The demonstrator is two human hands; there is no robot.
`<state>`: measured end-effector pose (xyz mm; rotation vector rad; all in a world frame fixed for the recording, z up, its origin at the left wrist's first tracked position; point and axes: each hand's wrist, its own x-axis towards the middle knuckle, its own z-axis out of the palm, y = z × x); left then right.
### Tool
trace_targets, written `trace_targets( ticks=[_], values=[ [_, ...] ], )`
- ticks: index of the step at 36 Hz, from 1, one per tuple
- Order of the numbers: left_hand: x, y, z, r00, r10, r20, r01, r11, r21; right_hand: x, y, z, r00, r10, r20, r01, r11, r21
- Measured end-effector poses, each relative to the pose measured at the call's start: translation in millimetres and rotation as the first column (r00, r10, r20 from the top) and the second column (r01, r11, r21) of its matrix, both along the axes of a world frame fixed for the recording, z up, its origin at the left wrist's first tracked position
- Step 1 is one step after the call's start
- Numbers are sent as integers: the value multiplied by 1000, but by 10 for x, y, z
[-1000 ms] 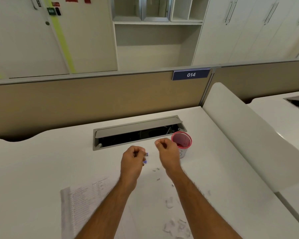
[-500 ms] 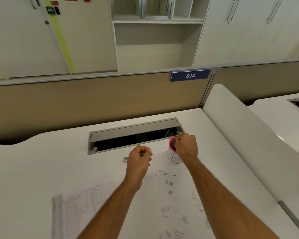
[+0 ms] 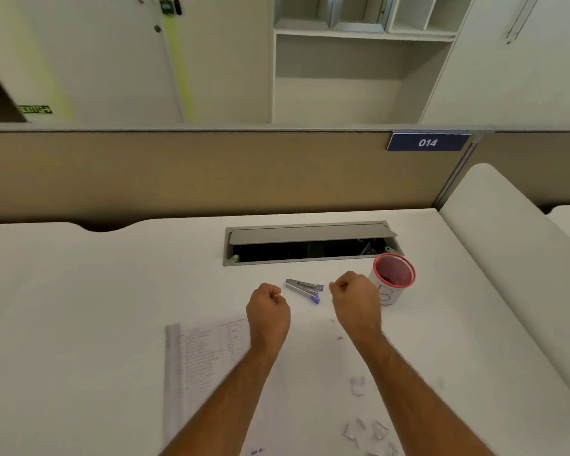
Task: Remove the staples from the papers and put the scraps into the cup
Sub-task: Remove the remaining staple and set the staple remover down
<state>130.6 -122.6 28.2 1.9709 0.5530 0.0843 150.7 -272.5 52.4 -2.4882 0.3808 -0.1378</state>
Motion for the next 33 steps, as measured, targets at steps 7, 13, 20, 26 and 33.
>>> trace_targets(
  ticks=[7, 13, 20, 26, 33],
  values=[
    [-366, 647, -150, 995, 92, -36, -83, 977, 197, -581, 983, -407, 887, 209, -412, -213, 976, 37],
    [-637, 1114, -214, 972, 165, -169, -109, 949, 297, -760, 1312, -608, 892, 177, -415, -232, 969, -85],
    [-860, 1351, -298, 913, 181, -367, -37, 930, 367, -843, 1423, -661, 906, 139, -400, -234, 951, -201],
    [-983, 1423, -350, 865, 208, -457, -29, 930, 368, -978, 1518, -704, 916, 109, -386, -232, 929, -287],
    [-997, 1420, -220, 851, 237, -468, -188, 971, 150, -1067, 1582, -698, 919, 110, -379, -231, 928, -291]
  ],
)
